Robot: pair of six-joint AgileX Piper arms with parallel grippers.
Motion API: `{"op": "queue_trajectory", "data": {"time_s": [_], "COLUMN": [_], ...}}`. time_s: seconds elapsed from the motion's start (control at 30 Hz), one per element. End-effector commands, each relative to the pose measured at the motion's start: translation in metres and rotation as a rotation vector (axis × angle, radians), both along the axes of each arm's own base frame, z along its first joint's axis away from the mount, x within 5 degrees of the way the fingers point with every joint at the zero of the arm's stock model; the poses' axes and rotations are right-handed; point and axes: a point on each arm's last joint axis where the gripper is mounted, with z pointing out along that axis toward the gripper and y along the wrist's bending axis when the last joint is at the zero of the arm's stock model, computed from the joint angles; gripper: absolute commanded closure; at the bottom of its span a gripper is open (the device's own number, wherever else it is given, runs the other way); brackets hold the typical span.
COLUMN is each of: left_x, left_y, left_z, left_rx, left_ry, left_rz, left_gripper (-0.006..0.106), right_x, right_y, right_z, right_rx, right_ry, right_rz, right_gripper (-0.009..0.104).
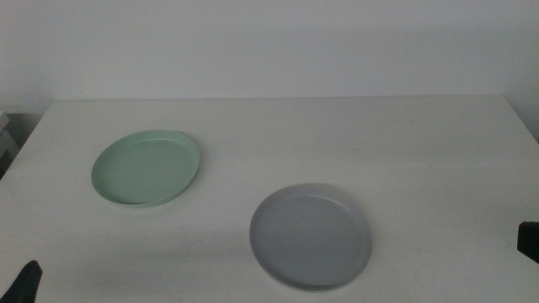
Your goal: Stack the three bowls on top of each other.
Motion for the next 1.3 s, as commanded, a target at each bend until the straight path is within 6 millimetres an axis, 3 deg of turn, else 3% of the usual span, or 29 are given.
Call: {"op": "queue_trajectory", "data": {"time_s": [0.0,0.3,0.37,0.47,0.57,0.8,1.03,1.27], "left_x": [-0.001,0.002,0.006,0.016,0.036,0.099,0.163,0.209], "left_y": [0.001,0.011,0.014,0.018,0.024,0.035,0.05,0.062], "left_z": [0.01,0.012,0.02,0.049,0.079,0.126,0.131,0.107], "left_rx": [-0.018,-0.053,-0.111,-0.249,-0.357,-0.304,-0.313,-0.325], "left_ry": [-0.095,-0.057,-0.041,-0.022,0.054,0.397,0.584,0.691], "left_rz": [0.018,0.185,0.226,0.271,0.305,0.281,0.272,0.287], "left_gripper": [0.026,0.026,0.026,0.026,0.026,0.026,0.026,0.026], "right_x": [0.003,0.003,0.003,0.003,0.003,0.003,0.003,0.003], "right_y": [0.0,0.0,0.0,0.0,0.0,0.0,0.0,0.0], "right_z": [0.012,0.012,0.011,0.011,0.011,0.011,0.011,0.011], "right_rx": [0.043,0.043,0.043,0.043,0.043,0.043,0.042,0.043], "right_ry": [-0.062,-0.062,-0.061,-0.061,-0.061,-0.061,-0.061,-0.061], "right_rz": [-0.016,-0.016,-0.016,-0.016,-0.016,-0.016,-0.016,-0.016], "right_gripper": [0.041,0.041,0.041,0.041,0.041,0.041,0.041,0.041]}}
